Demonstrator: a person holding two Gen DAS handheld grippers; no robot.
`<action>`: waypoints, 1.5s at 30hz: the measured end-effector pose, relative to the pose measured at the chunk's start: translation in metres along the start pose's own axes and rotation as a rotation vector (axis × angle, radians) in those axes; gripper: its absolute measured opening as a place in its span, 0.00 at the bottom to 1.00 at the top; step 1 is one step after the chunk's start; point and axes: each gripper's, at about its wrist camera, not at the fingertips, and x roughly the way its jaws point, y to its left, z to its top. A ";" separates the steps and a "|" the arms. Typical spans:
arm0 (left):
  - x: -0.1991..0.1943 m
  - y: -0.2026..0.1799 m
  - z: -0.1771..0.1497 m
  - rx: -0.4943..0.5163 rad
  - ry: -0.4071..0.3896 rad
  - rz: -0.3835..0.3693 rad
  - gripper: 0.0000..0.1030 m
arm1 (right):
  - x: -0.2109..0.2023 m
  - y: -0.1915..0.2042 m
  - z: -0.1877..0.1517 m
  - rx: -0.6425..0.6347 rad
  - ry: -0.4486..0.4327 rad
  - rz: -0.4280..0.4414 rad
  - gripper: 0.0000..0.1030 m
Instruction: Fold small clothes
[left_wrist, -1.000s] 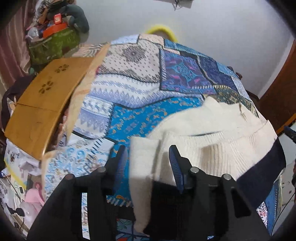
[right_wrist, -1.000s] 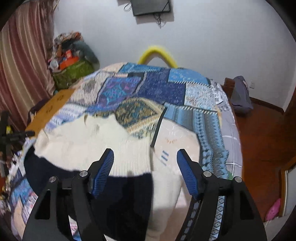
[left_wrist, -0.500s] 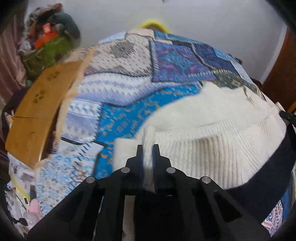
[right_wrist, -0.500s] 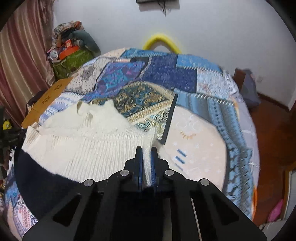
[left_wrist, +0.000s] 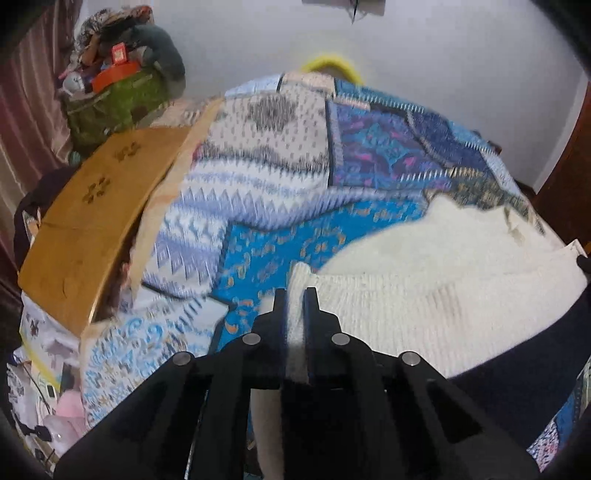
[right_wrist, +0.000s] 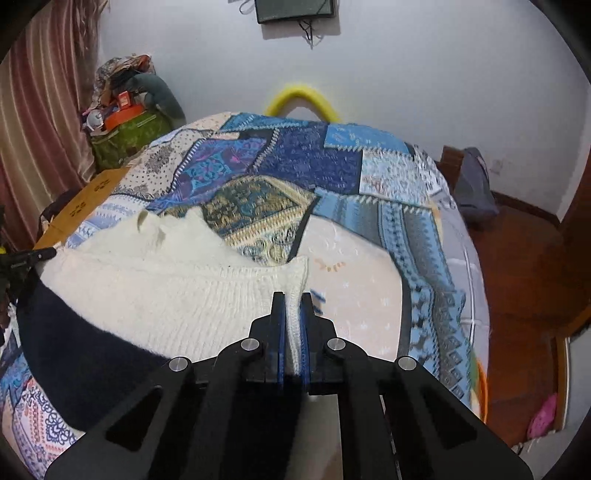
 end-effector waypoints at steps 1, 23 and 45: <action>0.000 0.000 0.003 0.000 0.001 0.000 0.07 | 0.000 0.000 0.004 0.000 0.000 0.001 0.05; -0.044 0.022 -0.025 -0.038 0.013 0.041 0.64 | -0.040 0.031 -0.005 -0.083 0.016 -0.005 0.51; -0.048 0.000 -0.127 -0.321 0.262 -0.381 0.73 | 0.009 0.132 -0.050 -0.174 0.110 0.167 0.63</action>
